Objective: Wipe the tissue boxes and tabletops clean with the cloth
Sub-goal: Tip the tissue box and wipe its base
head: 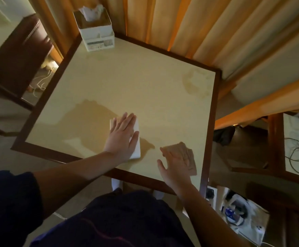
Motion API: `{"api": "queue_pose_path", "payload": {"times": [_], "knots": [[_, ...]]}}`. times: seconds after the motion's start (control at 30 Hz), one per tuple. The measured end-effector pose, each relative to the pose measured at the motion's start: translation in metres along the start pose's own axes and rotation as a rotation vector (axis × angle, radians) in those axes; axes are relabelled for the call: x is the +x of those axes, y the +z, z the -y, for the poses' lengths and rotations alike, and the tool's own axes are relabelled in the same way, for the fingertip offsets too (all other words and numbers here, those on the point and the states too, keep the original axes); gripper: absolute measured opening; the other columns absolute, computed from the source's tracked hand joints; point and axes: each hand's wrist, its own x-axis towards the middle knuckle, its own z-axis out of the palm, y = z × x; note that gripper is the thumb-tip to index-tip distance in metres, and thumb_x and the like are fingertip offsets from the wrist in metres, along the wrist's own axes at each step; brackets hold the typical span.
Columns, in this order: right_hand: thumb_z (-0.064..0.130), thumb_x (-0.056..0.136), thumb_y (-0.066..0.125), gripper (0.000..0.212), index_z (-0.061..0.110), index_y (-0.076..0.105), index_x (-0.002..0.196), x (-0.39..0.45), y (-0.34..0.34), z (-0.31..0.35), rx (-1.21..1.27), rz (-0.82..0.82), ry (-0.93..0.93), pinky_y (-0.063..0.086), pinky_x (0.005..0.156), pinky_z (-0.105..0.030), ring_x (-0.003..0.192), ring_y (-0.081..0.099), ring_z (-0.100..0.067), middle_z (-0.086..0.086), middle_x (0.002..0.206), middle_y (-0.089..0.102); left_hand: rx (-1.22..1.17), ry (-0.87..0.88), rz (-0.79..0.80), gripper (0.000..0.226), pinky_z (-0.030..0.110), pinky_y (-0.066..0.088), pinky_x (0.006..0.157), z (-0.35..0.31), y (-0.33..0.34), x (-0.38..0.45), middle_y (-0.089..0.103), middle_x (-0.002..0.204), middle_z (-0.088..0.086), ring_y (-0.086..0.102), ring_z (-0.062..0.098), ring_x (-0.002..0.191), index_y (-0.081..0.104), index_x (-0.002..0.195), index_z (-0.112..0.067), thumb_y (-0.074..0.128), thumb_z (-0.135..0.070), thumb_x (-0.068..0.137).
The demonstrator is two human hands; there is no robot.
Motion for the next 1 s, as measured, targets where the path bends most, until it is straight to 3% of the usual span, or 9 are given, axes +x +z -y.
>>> {"api": "queue_pose_path", "payload": {"times": [0.1,0.27,0.4,0.57,0.67,0.77,0.9,1.0], "knots": [[0.046,0.107,0.046,0.052,0.033,0.045,0.157,0.007,-0.023,0.046,0.002,-0.149,-0.125,0.032,0.117,-0.046,0.134,0.048,-0.016,0.009,0.142,0.058,-0.021,0.012,-0.02,0.066,0.043,-0.013,0.128,0.009,-0.011,-0.005,-0.001,0.173,-0.009,-0.016,0.012,0.158,0.008,0.167,-0.023,0.017,-0.05,0.107],[0.054,0.103,0.045,0.052,0.027,0.058,0.146,0.018,-0.036,0.114,-0.129,-0.169,-0.241,0.043,0.102,-0.044,0.124,0.055,-0.02,0.007,0.13,0.068,-0.162,-0.167,-0.026,0.065,0.05,-0.001,0.13,0.043,-0.029,-0.017,0.004,0.173,-0.008,-0.008,0.014,0.159,0.008,0.167,-0.021,0.033,-0.042,0.11],[0.074,0.097,0.036,0.063,0.029,0.064,0.13,0.017,-0.026,0.135,-0.266,-0.102,-0.18,0.036,0.098,-0.046,0.121,0.052,-0.022,0.008,0.128,0.064,-0.231,-0.172,0.089,0.07,0.047,0.008,0.131,0.06,-0.036,-0.023,0.008,0.173,-0.008,0.002,0.015,0.16,0.007,0.167,-0.022,0.035,-0.05,0.109],[0.088,0.088,0.03,0.075,0.03,0.067,0.117,0.015,-0.023,0.143,-0.354,-0.111,-0.121,0.032,0.093,-0.049,0.117,0.053,-0.024,0.007,0.123,0.065,-0.252,-0.09,0.11,0.064,0.046,0.012,0.13,0.067,-0.028,-0.011,0.012,0.173,-0.006,0.007,0.016,0.16,0.014,0.167,-0.02,0.035,-0.044,0.11],[0.086,0.089,0.034,0.069,0.029,0.067,0.111,0.018,-0.026,0.141,-0.341,-0.132,-0.067,0.035,0.088,-0.046,0.104,0.057,-0.023,0.006,0.107,0.066,-0.194,-0.022,0.134,0.062,0.038,0.003,0.13,0.059,-0.023,0.002,0.012,0.173,-0.007,0.005,0.017,0.16,0.017,0.166,-0.019,0.037,-0.04,0.111],[0.08,0.093,0.038,0.057,0.029,0.064,0.1,0.021,-0.033,0.126,-0.244,-0.153,0.03,0.04,0.087,-0.043,0.085,0.058,-0.02,0.007,0.086,0.06,-0.082,0.087,0.142,0.064,0.043,0.005,0.13,0.045,-0.021,0.014,0.013,0.173,-0.006,0.007,0.021,0.16,0.017,0.165,-0.018,0.038,-0.042,0.11],[0.072,0.091,0.042,0.049,0.028,0.063,0.085,0.027,-0.03,0.093,-0.092,-0.186,0.173,0.052,0.088,-0.044,0.072,0.063,-0.014,0.011,0.073,0.061,0.046,0.175,0.183,0.068,0.051,0.013,0.128,0.017,-0.011,0.028,0.016,0.172,-0.003,0.01,0.026,0.16,0.019,0.165,-0.018,0.043,-0.043,0.107],[0.066,0.096,0.043,0.049,0.027,0.072,0.09,0.03,-0.022,0.079,-0.055,-0.165,0.23,0.057,0.072,-0.034,0.067,0.063,-0.009,0.012,0.072,0.065,0.116,0.234,0.224,0.066,0.048,0.007,0.129,0.0,-0.004,0.038,0.015,0.172,-0.002,0.008,0.028,0.159,0.021,0.164,-0.017,0.042,-0.041,0.106]]}}
